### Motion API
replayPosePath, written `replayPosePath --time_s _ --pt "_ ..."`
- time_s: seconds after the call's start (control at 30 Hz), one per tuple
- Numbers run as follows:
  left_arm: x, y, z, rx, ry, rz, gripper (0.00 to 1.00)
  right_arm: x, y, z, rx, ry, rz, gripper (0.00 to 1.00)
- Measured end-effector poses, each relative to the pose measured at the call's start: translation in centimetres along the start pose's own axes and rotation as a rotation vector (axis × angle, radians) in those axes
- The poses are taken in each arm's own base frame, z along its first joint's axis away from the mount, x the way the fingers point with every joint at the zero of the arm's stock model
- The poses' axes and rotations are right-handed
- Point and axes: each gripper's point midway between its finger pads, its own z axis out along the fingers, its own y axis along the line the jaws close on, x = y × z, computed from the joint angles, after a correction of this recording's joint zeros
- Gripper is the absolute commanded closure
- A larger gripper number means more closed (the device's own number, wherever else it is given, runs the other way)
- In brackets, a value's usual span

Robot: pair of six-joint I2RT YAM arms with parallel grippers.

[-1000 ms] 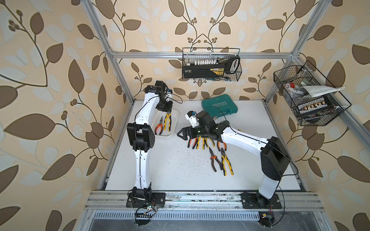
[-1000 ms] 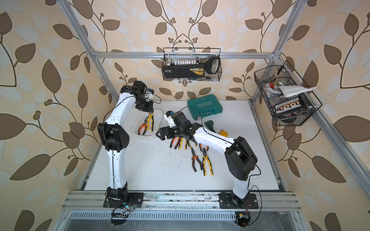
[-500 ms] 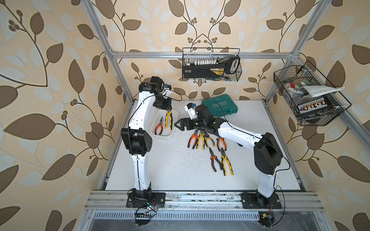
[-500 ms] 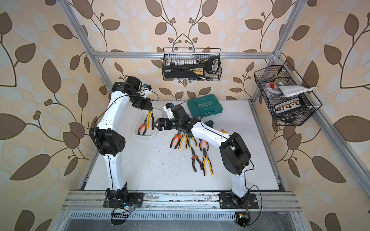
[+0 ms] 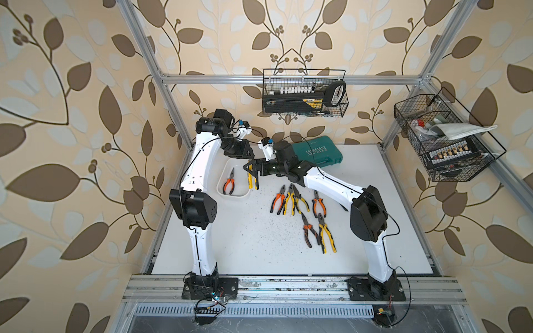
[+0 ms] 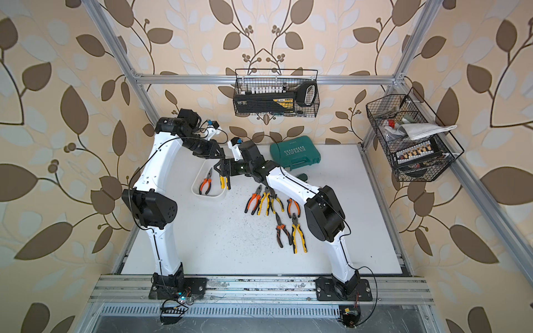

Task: Take the pliers out of the storage box
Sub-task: Place the pliers at the center of the board.

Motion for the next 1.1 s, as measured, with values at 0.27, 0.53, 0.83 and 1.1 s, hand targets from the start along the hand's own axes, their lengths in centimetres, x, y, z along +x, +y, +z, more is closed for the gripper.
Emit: replayPosePath --time_s 0.27,0.53,0.83,1.1 --pt "0.6 -0.2 0.7 0.033 0.024 -0.029 1.00 0.4 -0.3 0.3 0.008 0.015 0.012 0.55" --pt "0.7 -0.1 0.9 0.030 0.027 -0.044 1.00 0.6 -0.1 0.4 -0.003 0.023 0.015 0.88" --pt "0.4 -0.3 0.8 0.042 0.015 -0.045 0.13 1.8 -0.8 0.5 0.014 0.056 0.029 0.91" --pt "-0.3 -1.0 0.7 0.085 -0.022 0.025 0.01 7.6 -5.6 -2.5 0.125 0.185 0.104 0.92"
